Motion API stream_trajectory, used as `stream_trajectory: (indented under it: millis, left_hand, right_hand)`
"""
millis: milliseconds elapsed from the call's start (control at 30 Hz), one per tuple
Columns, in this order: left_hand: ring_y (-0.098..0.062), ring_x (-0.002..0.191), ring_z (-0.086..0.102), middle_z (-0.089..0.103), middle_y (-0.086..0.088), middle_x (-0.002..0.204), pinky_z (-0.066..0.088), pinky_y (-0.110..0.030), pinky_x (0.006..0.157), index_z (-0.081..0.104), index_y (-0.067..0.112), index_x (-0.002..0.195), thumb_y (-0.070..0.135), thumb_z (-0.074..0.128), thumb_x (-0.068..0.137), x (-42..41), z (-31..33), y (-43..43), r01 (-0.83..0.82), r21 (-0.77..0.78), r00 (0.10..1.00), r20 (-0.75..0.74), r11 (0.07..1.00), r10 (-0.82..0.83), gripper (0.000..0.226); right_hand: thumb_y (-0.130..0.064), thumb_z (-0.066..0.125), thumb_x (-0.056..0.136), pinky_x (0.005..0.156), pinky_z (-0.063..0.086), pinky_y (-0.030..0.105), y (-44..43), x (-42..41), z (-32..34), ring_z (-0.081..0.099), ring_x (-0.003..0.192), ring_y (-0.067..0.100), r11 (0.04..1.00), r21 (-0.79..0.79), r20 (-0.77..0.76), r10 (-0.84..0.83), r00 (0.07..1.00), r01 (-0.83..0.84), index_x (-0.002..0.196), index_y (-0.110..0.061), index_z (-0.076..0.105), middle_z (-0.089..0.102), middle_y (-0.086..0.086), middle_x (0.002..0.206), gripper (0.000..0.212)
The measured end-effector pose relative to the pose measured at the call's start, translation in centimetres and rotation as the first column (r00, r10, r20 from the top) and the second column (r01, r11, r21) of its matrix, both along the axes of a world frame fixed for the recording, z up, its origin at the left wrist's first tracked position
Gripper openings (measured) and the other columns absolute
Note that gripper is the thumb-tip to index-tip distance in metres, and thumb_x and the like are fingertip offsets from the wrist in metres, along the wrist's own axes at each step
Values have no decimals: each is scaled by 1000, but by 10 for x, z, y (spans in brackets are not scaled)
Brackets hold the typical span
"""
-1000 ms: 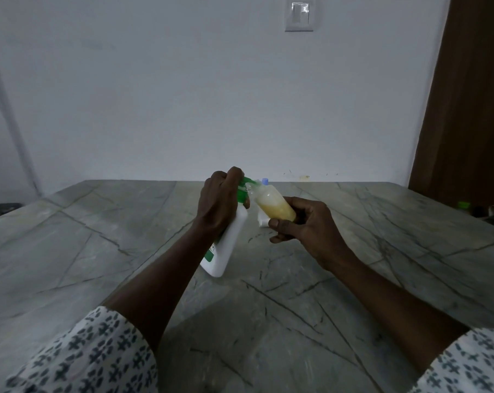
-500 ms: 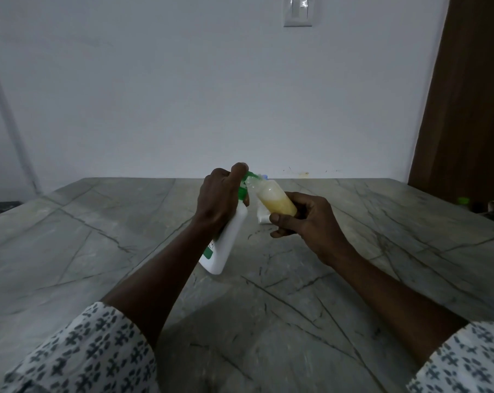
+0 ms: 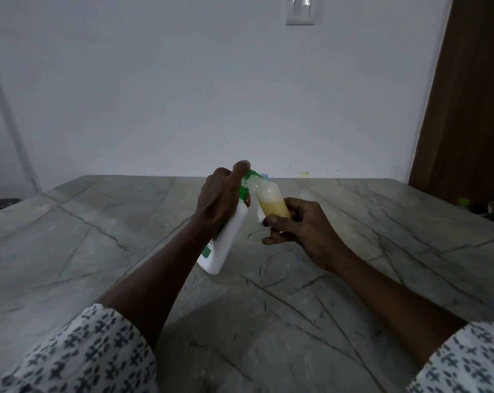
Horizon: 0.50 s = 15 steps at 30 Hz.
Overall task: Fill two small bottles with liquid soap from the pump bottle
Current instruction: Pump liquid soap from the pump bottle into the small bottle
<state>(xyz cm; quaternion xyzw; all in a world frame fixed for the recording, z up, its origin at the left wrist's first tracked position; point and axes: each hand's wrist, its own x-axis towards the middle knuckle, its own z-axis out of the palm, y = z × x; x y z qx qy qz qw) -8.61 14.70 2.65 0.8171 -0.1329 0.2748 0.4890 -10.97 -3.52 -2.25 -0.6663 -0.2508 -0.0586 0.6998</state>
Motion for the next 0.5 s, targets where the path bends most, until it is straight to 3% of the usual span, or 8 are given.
stream_trajectory:
  millis: [367,500]
  left_hand:
    - [-31,68,68,69,-8,56,51,-51,91,67,9,49,76,33,84,1,0,-3,-12,32,1000,-26,999,13,83]
    - [-32,68,68,69,-10,56,52,-53,91,67,8,49,77,33,83,1,0,-2,-3,16,1000,-23,1000,3,83]
  right_hand:
    - [-1,55,92,77,61,42,5,-4,0,67,73,23,964,122,-177,256,951,-236,120,13,55,68,22,94,31]
    - [-3,62,89,82,60,45,4,-2,0,70,76,24,992,21,-94,127,987,-125,122,8,56,69,21,97,36]
